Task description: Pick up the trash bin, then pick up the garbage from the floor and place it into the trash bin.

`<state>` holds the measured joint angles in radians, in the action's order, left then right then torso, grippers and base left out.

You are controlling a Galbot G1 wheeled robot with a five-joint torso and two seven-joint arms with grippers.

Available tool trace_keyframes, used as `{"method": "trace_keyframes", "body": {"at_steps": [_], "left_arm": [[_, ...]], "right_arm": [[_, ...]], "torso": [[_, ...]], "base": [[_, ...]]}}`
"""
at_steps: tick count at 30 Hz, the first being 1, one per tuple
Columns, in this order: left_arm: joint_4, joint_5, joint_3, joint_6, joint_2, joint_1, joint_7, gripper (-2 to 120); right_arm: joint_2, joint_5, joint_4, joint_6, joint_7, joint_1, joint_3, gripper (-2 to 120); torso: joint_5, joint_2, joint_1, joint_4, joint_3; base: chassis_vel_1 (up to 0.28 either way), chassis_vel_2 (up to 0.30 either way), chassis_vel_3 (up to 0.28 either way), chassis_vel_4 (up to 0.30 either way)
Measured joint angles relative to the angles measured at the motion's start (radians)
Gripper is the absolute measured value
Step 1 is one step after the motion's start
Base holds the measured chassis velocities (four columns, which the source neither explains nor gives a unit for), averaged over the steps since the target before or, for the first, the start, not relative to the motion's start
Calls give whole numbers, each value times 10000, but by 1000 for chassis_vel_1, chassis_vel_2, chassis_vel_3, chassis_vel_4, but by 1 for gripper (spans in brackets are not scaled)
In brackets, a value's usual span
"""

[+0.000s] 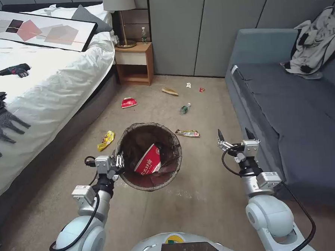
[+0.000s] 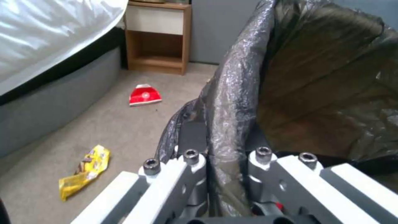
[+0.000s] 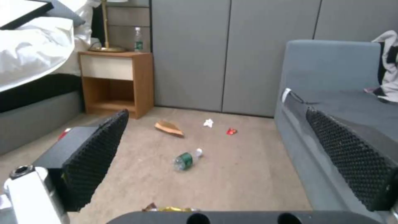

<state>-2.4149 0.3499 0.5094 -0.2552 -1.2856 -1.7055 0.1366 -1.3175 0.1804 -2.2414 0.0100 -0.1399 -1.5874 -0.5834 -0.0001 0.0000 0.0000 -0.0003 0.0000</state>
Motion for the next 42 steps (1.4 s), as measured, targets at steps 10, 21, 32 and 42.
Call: {"method": "trace_keyframes", "body": {"at_steps": [10, 21, 32, 42], "left_arm": [[-34, 1, 12, -3, 11, -28, 17, 7], [-55, 8, 72, -56, -4, -49, 60, 7], [-55, 22, 79, -59, -9, -24, 69, 7], [-44, 35, 90, -59, 3, -9, 68, 7]], "right_arm": [[32, -8, -8, -10, 1, 5, 12, 100], [9, -6, -3, -41, 0, -17, 21, 100], [-20, -27, 31, -53, 10, -72, 7, 100], [-18, -96, 52, -66, 26, -77, 31, 100]], "torso": [[1, 0, 0, 2, -1], [1, 0, 0, 5, 0], [1, 0, 0, 5, -1], [1, 0, 1, 0, 0]], "base": [[-136, 137, 152, -137], [-139, 146, 134, -143], [-146, 135, 146, -143], [-137, 141, 135, -134]]}}
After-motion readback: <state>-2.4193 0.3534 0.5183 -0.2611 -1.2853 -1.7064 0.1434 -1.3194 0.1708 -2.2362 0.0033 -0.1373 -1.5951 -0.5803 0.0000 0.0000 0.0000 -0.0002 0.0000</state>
